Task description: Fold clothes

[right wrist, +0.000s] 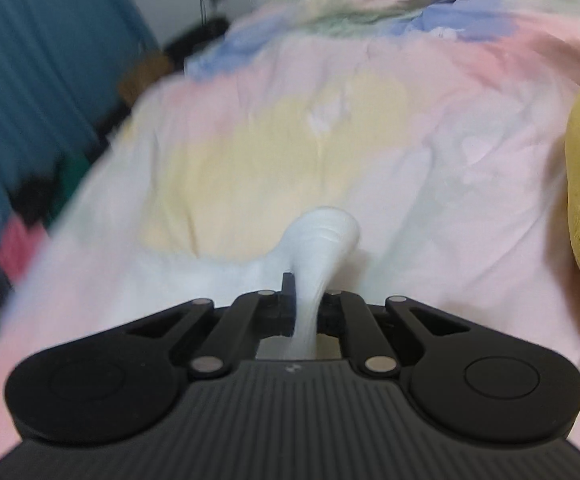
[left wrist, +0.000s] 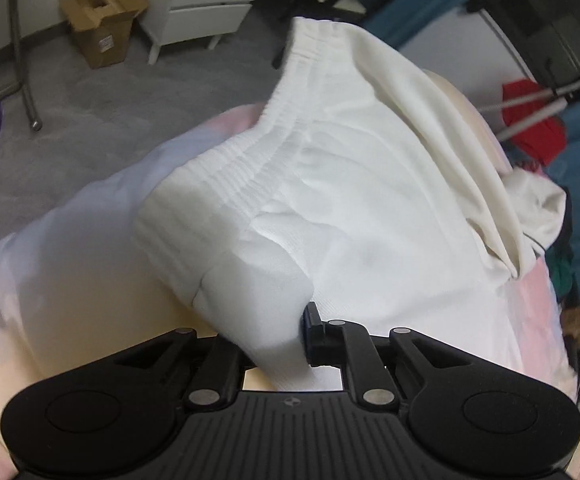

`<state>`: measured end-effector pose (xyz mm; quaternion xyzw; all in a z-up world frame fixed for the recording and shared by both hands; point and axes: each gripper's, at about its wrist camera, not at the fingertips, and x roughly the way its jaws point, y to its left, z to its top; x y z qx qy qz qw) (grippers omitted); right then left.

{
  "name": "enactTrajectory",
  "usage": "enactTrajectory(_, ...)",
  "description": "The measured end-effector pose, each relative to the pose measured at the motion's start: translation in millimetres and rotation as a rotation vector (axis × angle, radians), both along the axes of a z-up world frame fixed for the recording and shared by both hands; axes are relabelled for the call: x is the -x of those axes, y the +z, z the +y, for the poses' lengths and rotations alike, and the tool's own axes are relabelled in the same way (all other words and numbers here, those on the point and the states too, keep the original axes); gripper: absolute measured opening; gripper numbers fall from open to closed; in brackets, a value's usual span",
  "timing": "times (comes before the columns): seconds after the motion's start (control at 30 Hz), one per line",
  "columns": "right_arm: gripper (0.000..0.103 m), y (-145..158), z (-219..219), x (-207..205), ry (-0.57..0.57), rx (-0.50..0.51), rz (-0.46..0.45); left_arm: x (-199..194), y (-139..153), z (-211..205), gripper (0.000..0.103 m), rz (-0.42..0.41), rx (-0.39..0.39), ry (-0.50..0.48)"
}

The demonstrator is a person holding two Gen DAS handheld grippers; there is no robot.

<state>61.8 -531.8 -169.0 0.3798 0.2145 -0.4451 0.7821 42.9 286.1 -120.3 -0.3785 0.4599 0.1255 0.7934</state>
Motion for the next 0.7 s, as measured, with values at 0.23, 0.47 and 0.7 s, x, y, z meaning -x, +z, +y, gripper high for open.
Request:
enactTrajectory(0.23,0.012,5,7,-5,0.057,0.018,0.048,0,28,-25,0.054,0.034,-0.209,-0.125)
enactTrajectory(0.47,0.082,58,42,3,0.095,0.250,0.040,3,52,-71,0.078,-0.012,-0.459,-0.224)
enactTrajectory(0.7,0.082,107,118,18,0.349,0.384,-0.158,6,87,-139,0.097,-0.213,-0.627,-0.271)
